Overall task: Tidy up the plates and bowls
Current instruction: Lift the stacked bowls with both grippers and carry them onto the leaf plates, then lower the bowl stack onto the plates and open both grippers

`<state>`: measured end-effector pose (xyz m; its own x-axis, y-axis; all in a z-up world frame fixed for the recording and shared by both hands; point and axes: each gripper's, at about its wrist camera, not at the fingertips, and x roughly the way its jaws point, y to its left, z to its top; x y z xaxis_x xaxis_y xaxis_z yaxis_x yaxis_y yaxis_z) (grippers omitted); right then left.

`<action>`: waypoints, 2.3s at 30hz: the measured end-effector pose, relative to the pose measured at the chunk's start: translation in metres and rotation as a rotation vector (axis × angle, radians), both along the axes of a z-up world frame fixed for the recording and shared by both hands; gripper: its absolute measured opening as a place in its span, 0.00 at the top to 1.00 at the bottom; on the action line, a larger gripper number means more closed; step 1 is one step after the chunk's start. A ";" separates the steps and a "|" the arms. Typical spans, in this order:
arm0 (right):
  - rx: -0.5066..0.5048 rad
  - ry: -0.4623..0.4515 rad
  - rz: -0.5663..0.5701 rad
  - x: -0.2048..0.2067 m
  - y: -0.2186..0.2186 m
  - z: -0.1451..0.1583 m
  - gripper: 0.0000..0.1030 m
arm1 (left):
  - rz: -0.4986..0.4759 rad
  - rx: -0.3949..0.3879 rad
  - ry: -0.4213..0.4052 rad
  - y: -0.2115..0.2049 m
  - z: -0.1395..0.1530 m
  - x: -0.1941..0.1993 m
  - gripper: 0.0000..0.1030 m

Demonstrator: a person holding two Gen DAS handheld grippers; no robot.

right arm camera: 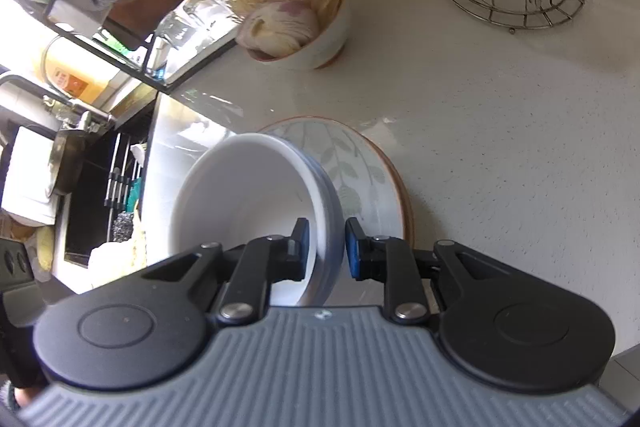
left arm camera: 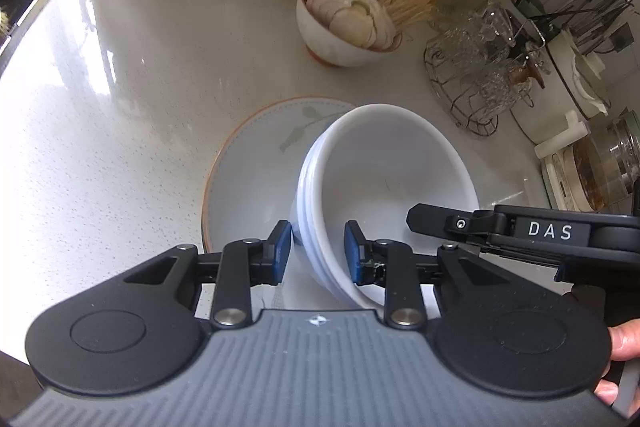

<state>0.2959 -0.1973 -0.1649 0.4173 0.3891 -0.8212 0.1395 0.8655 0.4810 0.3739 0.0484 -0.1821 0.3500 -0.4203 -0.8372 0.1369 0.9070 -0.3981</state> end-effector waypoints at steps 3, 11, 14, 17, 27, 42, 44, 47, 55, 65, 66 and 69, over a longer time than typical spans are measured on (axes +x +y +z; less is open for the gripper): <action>-0.010 0.006 0.005 0.001 0.002 -0.003 0.78 | -0.005 0.002 0.005 0.000 -0.003 0.004 0.69; -0.024 0.032 0.019 0.006 0.007 -0.012 0.77 | 0.014 0.006 0.017 0.000 -0.011 0.011 0.69; -0.033 0.022 0.015 0.007 0.006 -0.010 0.77 | 0.012 0.012 0.006 -0.002 -0.011 0.012 0.69; -0.041 0.015 0.006 0.006 0.003 -0.008 0.76 | 0.019 0.012 -0.003 -0.001 -0.009 0.010 0.68; -0.025 -0.067 -0.013 -0.014 -0.012 0.008 0.76 | 0.062 0.045 -0.102 0.004 0.022 -0.010 0.63; -0.081 -0.351 0.037 -0.084 -0.031 0.094 0.76 | 0.074 0.108 -0.339 -0.022 0.122 -0.098 0.63; -0.086 -0.391 0.048 -0.098 -0.034 0.104 0.76 | 0.086 0.106 -0.352 -0.025 0.133 -0.115 0.63; -0.091 -0.437 0.065 -0.119 -0.037 0.117 0.76 | 0.101 0.096 -0.370 -0.028 0.145 -0.141 0.63; -0.091 -0.488 0.122 -0.175 -0.040 0.135 0.76 | 0.177 0.095 -0.405 -0.032 0.163 -0.215 0.63; -0.112 -0.546 0.162 -0.230 -0.039 0.148 0.76 | 0.224 0.125 -0.464 -0.026 0.182 -0.298 0.63; -0.115 -0.557 0.161 -0.235 -0.039 0.151 0.76 | 0.223 0.125 -0.470 -0.027 0.185 -0.304 0.63; -0.129 -0.586 0.157 -0.247 -0.041 0.158 0.76 | 0.230 0.130 -0.490 -0.028 0.191 -0.322 0.63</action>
<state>0.0489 -0.2387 -0.0072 0.7588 0.3953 -0.5176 -0.2501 0.9107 0.3288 0.0517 0.0202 0.0088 0.7819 -0.1910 -0.5935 0.0702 0.9728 -0.2205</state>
